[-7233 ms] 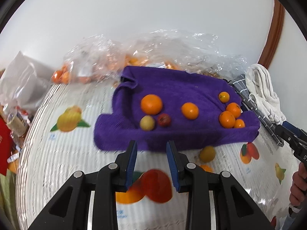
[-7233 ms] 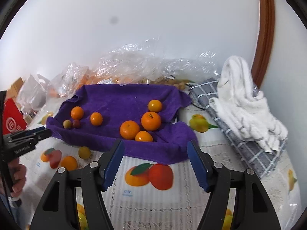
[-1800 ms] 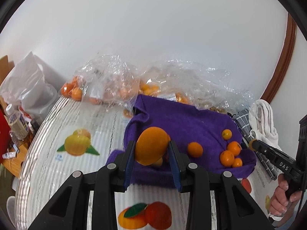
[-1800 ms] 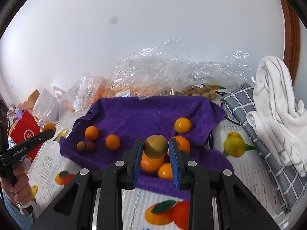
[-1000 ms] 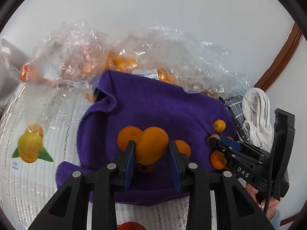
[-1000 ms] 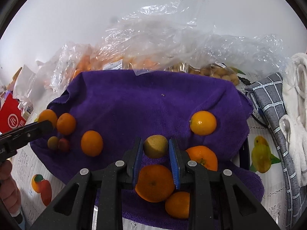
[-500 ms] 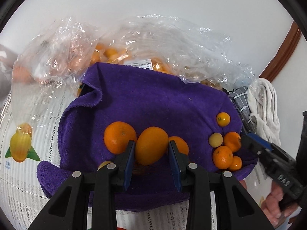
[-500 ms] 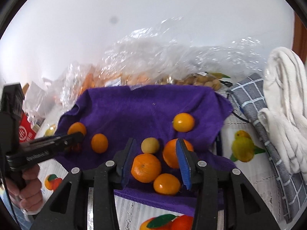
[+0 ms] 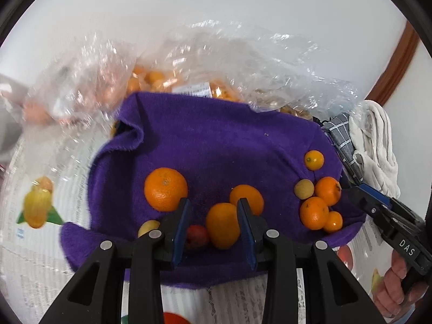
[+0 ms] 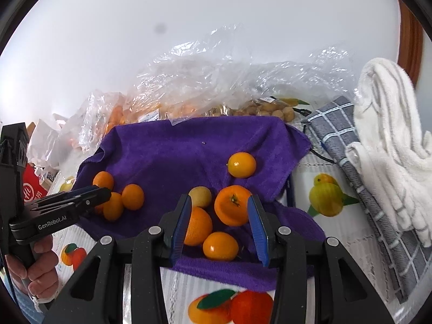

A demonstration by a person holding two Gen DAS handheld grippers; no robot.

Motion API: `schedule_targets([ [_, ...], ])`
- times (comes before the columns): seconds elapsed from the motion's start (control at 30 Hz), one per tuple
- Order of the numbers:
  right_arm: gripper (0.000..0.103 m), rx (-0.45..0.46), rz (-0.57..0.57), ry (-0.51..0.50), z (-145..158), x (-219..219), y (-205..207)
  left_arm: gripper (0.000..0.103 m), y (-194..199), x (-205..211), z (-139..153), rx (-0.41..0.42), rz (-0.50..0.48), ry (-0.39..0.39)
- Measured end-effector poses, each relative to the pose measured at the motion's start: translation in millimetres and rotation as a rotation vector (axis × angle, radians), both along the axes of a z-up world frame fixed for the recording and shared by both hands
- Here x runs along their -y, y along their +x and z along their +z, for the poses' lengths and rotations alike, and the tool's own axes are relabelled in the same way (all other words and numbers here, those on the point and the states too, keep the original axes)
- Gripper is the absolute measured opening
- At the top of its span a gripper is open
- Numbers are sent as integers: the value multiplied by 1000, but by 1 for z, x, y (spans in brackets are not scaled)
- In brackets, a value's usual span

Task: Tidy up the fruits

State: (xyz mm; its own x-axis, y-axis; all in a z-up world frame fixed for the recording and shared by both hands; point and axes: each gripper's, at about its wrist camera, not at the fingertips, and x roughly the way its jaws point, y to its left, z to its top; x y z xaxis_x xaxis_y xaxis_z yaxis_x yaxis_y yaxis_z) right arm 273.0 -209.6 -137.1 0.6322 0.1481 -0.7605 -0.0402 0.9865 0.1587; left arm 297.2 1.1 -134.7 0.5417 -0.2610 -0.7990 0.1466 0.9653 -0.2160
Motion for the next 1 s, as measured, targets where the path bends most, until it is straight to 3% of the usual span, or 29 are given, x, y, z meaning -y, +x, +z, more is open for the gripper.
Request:
schedule_targets([
  [0.3,43,18,-71,-43,43,15,-56,55,-73,-5,55,134,23,127],
  [0.4,43,27,-76,-60,59,17,-81,68,-101,-9,72,148,37,129],
  [0.53,44,33,-84,-79,76,17,-116,76,-140,-13,95,194,64,120],
  [0.6,51,40,-87,-84,81,16,-133,80,-160,-15,104,219,82,123],
  [0.67,76,58,-88,-84,88,14,-151,84,-177,-16,112,235,96,106],
  [0.77,83,98,-75,-102,97,6,-181,86,-203,-17,117,251,99,89],
  [1.0,96,148,-61,-130,109,-5,-229,86,-244,-7,127,299,88,142],
])
